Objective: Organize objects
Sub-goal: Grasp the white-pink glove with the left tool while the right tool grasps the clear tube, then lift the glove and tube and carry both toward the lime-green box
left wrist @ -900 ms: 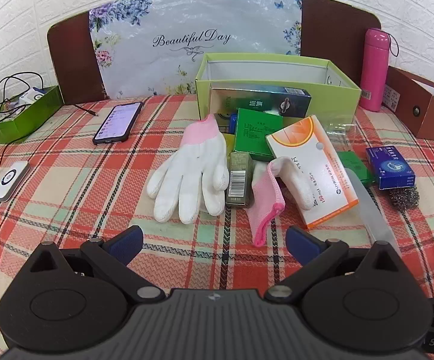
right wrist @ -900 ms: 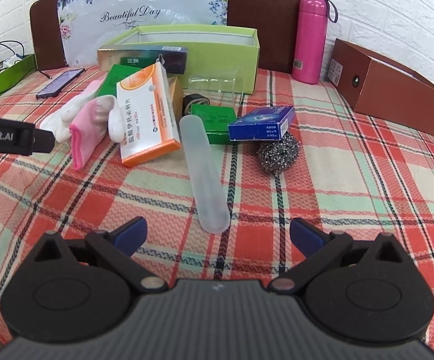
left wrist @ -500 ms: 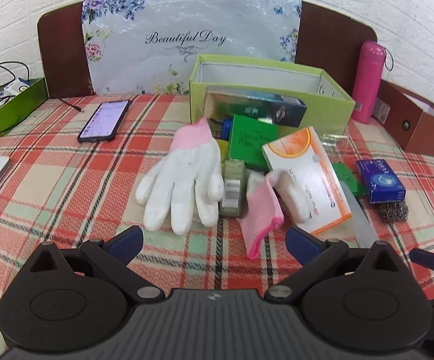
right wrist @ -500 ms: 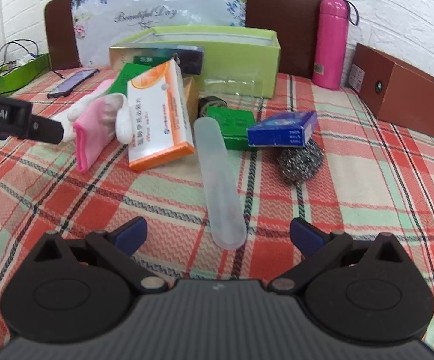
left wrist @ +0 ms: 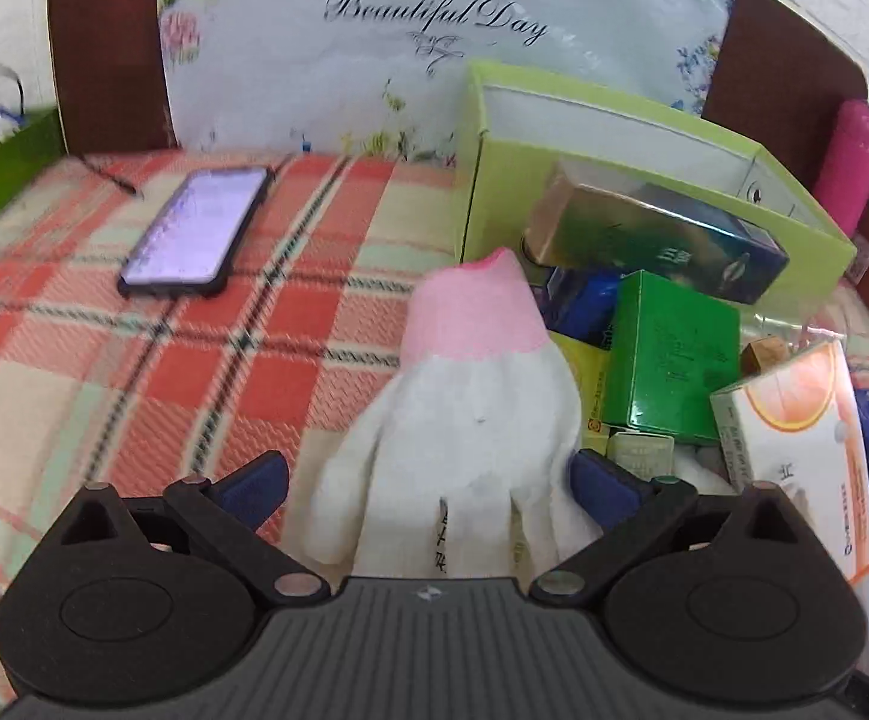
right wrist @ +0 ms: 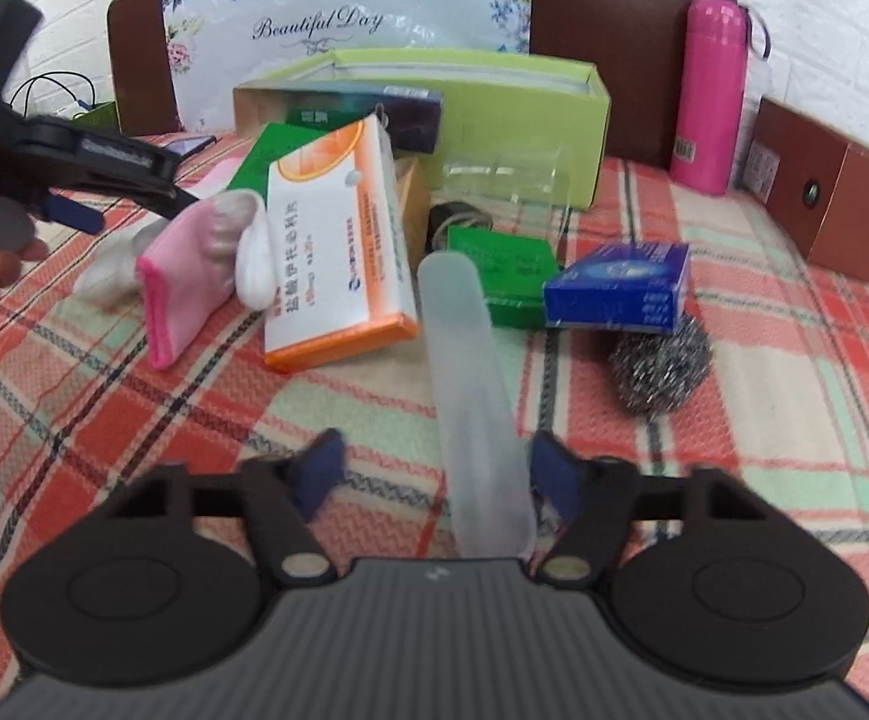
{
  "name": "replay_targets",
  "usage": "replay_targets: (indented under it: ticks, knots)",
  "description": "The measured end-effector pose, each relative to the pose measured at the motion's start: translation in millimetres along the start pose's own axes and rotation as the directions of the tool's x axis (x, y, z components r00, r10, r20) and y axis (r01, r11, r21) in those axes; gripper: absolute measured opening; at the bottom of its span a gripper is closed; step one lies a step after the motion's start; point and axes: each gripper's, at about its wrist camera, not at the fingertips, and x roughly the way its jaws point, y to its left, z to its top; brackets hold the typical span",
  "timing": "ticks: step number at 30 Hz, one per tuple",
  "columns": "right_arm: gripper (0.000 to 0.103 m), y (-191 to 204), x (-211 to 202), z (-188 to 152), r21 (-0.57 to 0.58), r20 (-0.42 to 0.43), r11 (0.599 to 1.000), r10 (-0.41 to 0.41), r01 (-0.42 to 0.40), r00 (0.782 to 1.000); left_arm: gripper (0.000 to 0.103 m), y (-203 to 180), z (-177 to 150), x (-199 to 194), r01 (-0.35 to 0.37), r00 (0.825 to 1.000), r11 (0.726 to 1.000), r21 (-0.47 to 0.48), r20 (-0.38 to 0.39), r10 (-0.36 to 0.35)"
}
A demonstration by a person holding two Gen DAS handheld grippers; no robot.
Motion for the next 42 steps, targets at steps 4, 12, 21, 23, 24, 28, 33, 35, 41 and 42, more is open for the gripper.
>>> replay_targets:
  ticks: [4,12,21,23,24,28,33,35,41,42]
  knots:
    - [0.027,0.1,-17.2,-5.6,-0.004,-0.005,0.999,0.055,-0.055,0.999,0.031,16.2,-12.3,-23.4,0.157,0.988,0.983,-0.09,0.007,-0.157]
    - [0.031,5.3,-44.0,-21.0,-0.042,-0.068,0.993,0.109,-0.112,0.992,0.021,-7.8,-68.2,-101.4,0.209,0.974,0.973,0.095,-0.111,-0.198]
    - [0.049,10.3,-37.0,-15.9,-0.027,-0.04,0.997,0.067,-0.068,0.997,0.069,-16.8,-50.9,-83.1,0.099,0.994,0.99,0.099,-0.055,-0.093]
    - [0.049,10.6,-33.7,-14.4,-0.008,-0.035,0.998,0.063,-0.064,0.997,0.069,-18.5,-57.2,-76.6,0.088,0.994,0.989,0.12,-0.078,-0.079]
    - [0.049,10.8,-32.0,-14.5,-0.004,-0.034,0.998,0.068,-0.068,0.997,0.069,-17.4,-60.8,-75.8,0.069,0.995,0.99,0.123,-0.073,-0.061]
    - [0.046,14.3,-22.7,-16.5,-0.04,-0.035,0.997,0.059,-0.06,0.998,0.067,-6.0,-65.8,-73.4,0.047,0.996,0.997,0.066,-0.072,-0.043]
    - [0.026,4.6,-40.1,-15.8,-0.028,-0.053,0.997,0.067,-0.069,0.996,0.004,-5.2,-60.4,-82.4,0.168,0.977,0.985,0.024,-0.136,-0.164]
    - [0.026,-1.8,-55.6,-11.2,-0.017,-0.028,0.997,0.071,-0.072,0.997,0.004,-12.6,-53.9,-96.2,0.225,0.969,0.974,0.023,-0.11,-0.222]
    - [0.026,-13.9,-86.6,37.9,-0.035,0.117,0.995,0.1,-0.096,0.988,0.004,-47.9,-5.4,-129.0,0.377,0.924,0.921,0.098,0.029,-0.381]
    - [0.026,-16.2,-87.4,49.8,-0.03,0.141,0.993,0.114,-0.111,0.983,0.004,-53.0,5.7,-129.6,0.4,0.913,0.91,0.105,0.041,-0.406]
